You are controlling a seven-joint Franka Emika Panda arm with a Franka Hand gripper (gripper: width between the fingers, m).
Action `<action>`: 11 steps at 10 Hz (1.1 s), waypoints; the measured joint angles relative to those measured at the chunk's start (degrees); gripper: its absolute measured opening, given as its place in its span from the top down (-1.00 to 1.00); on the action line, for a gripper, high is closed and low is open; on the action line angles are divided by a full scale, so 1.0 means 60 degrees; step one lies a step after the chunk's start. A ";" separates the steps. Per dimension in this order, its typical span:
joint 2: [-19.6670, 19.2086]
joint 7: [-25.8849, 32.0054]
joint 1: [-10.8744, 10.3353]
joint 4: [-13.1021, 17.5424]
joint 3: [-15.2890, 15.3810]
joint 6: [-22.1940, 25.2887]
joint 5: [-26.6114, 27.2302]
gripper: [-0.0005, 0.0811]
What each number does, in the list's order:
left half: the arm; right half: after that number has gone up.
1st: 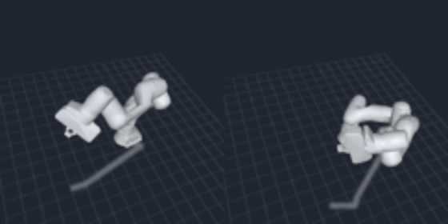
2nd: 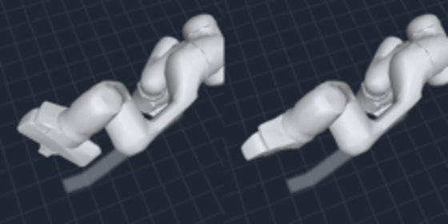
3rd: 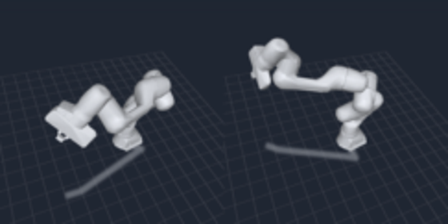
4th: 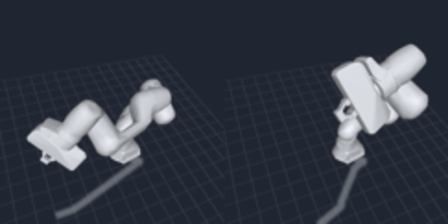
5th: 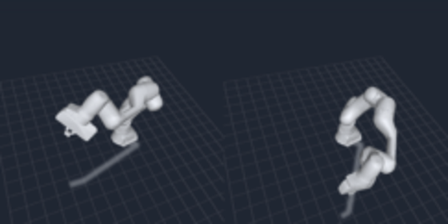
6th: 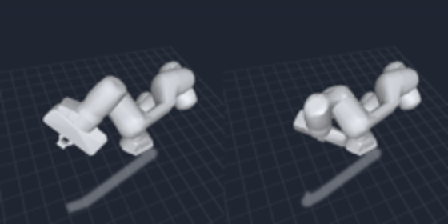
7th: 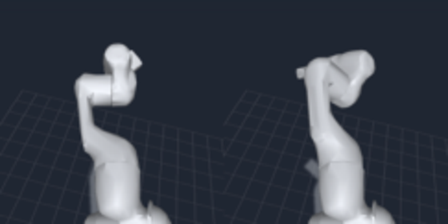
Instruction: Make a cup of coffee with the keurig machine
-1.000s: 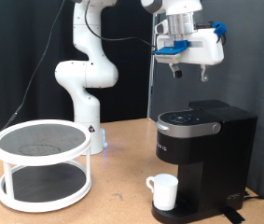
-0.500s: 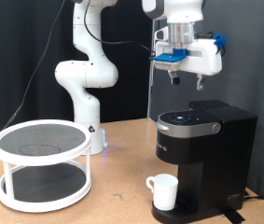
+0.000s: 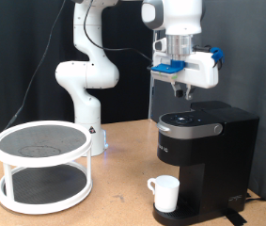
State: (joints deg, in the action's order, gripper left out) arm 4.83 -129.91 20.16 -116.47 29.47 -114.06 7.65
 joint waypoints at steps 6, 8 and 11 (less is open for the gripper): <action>-0.0254 -0.0410 -0.0002 -0.0374 0.0059 -0.0291 -0.0444 0.99; -0.0495 -0.0496 -0.0019 -0.0385 0.0107 -0.0294 -0.0552 0.99; -0.0706 -0.0512 -0.0025 -0.0398 0.0140 -0.0405 -0.0580 0.99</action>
State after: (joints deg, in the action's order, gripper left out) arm 0.59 -132.98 20.01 -118.86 30.31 -116.49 4.17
